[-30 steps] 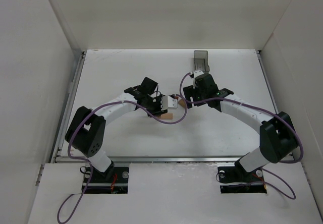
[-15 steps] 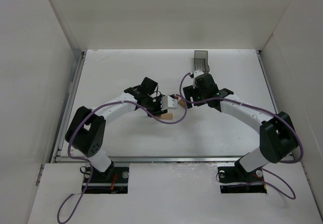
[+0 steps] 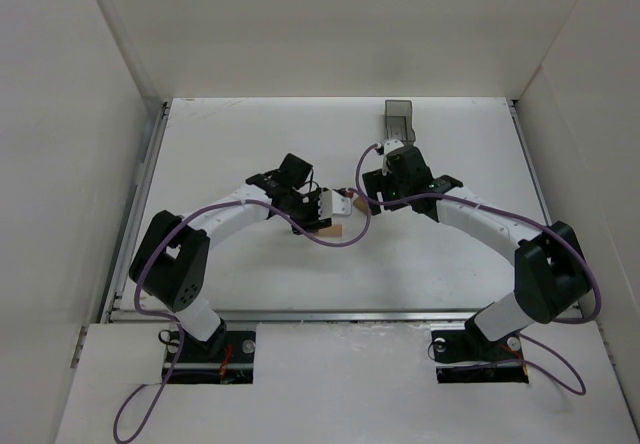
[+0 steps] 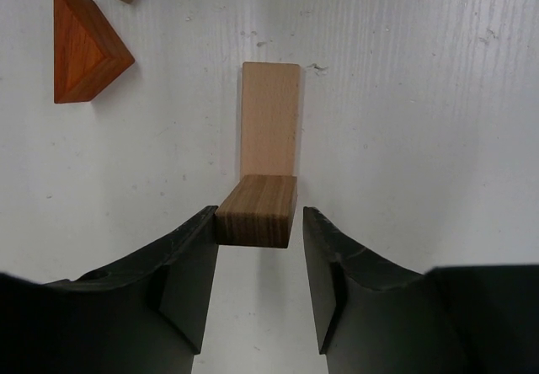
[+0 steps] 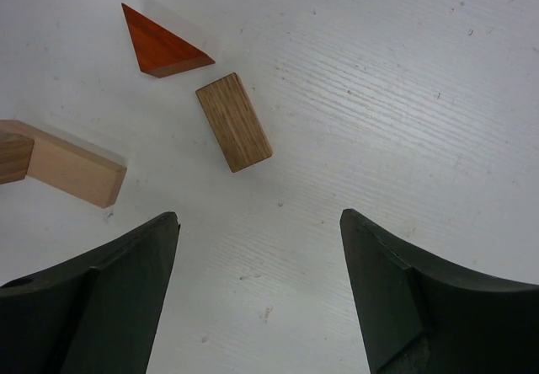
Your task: Build the wood block tower
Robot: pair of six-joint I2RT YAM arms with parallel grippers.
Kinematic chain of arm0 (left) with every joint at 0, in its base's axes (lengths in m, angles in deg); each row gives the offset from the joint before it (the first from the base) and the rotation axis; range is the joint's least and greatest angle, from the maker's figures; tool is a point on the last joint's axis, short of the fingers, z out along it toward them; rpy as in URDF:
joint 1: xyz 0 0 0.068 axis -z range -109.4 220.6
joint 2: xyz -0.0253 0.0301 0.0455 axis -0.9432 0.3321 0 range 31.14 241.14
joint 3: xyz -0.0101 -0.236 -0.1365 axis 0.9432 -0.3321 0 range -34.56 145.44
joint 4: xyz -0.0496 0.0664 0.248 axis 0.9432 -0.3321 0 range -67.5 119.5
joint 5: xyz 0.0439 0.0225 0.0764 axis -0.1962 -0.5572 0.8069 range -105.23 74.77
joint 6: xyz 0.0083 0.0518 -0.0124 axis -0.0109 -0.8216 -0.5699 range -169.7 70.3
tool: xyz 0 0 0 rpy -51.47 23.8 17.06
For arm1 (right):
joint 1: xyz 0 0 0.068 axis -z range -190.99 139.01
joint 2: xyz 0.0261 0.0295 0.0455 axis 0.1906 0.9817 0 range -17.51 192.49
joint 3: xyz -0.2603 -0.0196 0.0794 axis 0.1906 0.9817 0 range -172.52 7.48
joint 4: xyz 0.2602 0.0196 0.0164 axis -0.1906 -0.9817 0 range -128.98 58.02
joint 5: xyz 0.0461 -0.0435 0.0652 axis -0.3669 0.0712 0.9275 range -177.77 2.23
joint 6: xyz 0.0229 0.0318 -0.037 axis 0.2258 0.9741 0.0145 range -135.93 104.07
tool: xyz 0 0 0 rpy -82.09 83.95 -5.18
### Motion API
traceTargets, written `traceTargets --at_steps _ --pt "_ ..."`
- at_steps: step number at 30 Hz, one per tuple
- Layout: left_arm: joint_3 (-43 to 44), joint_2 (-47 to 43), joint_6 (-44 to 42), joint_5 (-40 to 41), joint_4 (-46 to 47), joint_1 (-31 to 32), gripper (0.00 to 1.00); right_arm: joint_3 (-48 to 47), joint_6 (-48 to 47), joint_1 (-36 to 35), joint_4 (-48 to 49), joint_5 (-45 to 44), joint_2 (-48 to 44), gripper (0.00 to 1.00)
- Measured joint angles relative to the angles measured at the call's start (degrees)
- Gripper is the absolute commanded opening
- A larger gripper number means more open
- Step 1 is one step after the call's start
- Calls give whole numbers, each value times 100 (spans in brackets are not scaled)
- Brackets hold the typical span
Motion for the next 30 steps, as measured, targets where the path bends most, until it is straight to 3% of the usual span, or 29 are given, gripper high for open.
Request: traceTargets --at_steps 9,24,30 --pt "-59 0 -9 66 -44 0 49 0 -2 0 26 4 0 83" --pt "-37 -20 9 -31 -262 -262 50 0 -269 0 28 334 26 86" --pt "70 -267 17 -273 -623 -623 50 -391 -586 0 -92 474 730 86"
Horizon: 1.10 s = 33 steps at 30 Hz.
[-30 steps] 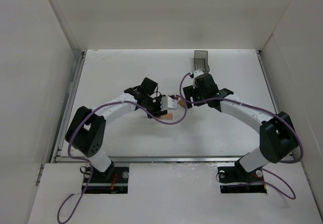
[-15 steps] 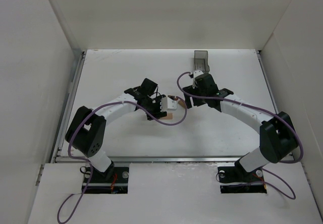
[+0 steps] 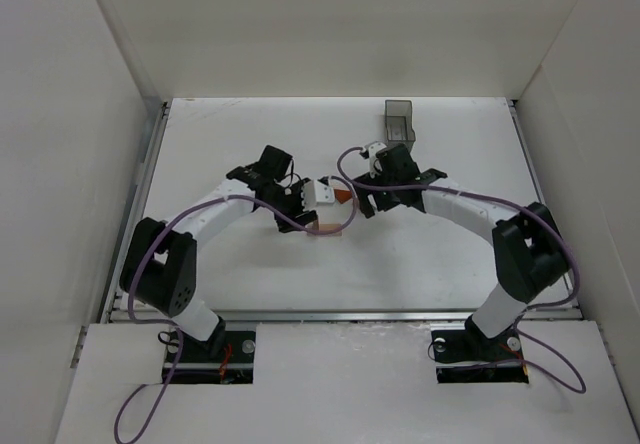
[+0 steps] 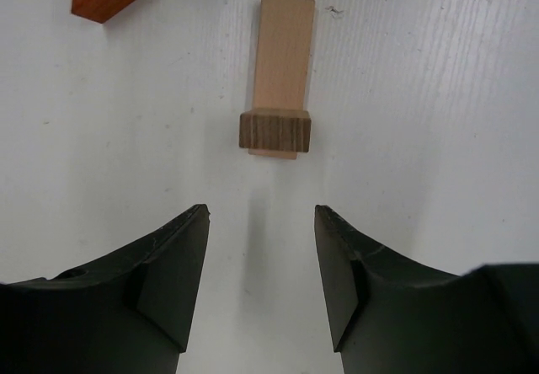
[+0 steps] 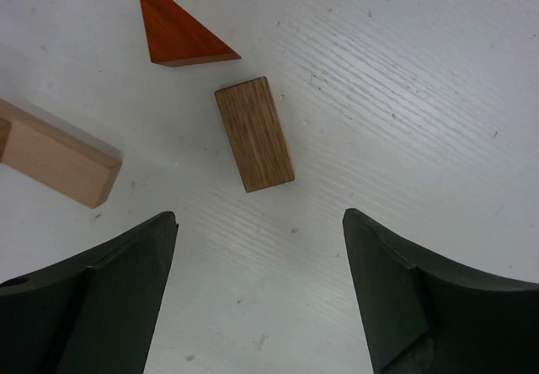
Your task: Build the wood block tower
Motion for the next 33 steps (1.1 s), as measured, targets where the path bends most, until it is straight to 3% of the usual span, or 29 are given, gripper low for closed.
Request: traceTargets --at_steps 12,18,23,24,27,30,33 --pt "33 -896 0 -483 -542 -680 50 -385 -192 0 -262 -94 1003 82" --pt "7 -1040 22 -588 -590 -835 50 -636 -221 0 -278 -153 1305 72" --pt "-70 -1062 39 -614 -647 -866 50 -667 -278 0 -280 -157 1388 44" --pt "-70 -1069 42 -616 -647 -866 50 -678 -295 0 -273 -160 1397 31" --pt "-74 -1095 42 -612 -647 -868 50 -688 -297 0 -273 -160 1399 12" --pt "-74 -1106 42 -614 -656 -868 50 -682 -345 0 -264 -162 1390 0" --pt "-74 -1106 15 -612 -691 -868 50 -614 -385 0 -243 -149 1287 0"
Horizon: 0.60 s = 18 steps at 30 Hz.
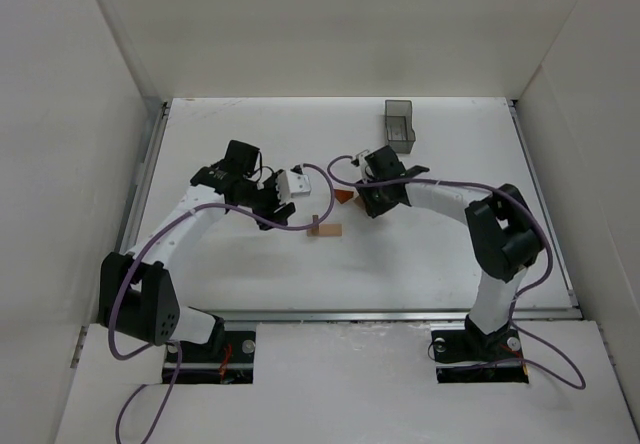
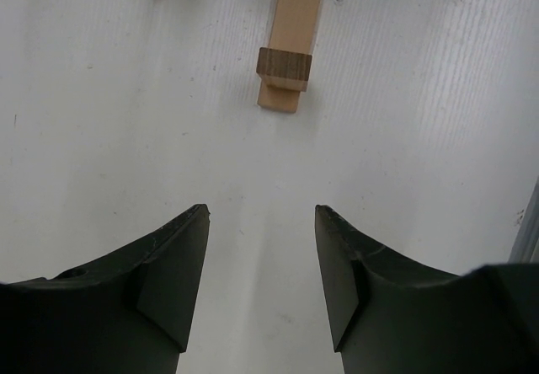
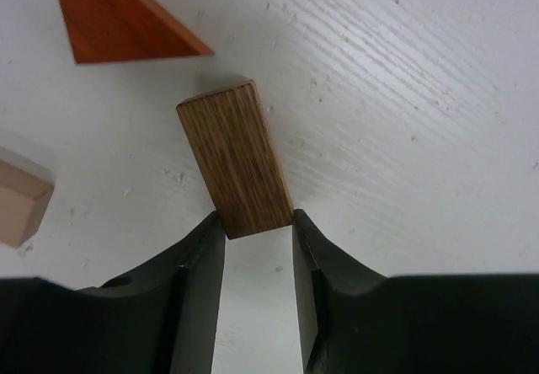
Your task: Build the wood block tower
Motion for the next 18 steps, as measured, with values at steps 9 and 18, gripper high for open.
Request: traceTargets --at_steps 9,18 --pt "446 -127 -671 -249 -431 0 52 804 -354 0 507 1283 -2214 0" --pt "1394 -275 -1272 -1451 -435 98 61 822 -671 -9 1340 3241 -2946 0"
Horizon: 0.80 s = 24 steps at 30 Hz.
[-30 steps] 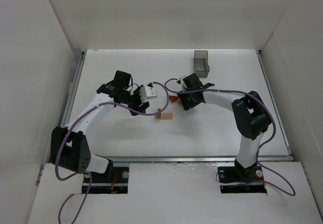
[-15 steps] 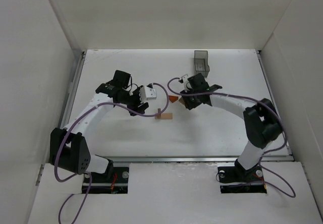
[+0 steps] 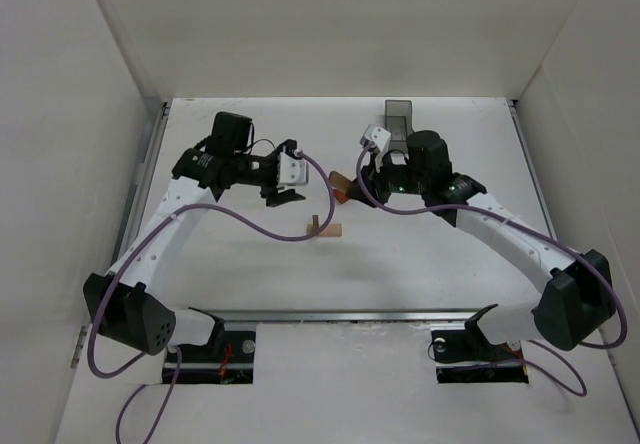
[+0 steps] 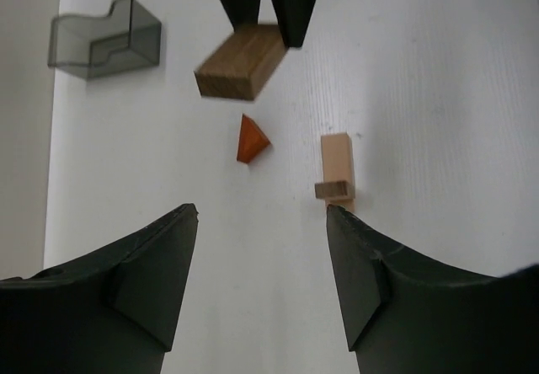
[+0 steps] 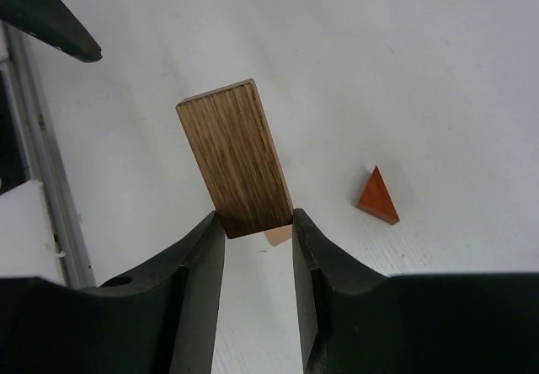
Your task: Build the wood block tower
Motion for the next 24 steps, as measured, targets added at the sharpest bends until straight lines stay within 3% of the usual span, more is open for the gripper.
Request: traceTargets --at_steps 6,13,24 --pt "645 286 -33 -728 -48 146 61 0 -160 -90 24 396 -44 0" --pt "881 802 -94 -822 -310 560 61 0 -212 -258 26 413 -144 0" --pt "881 879 37 -802 -466 678 44 0 -225 -299 24 334 -162 0"
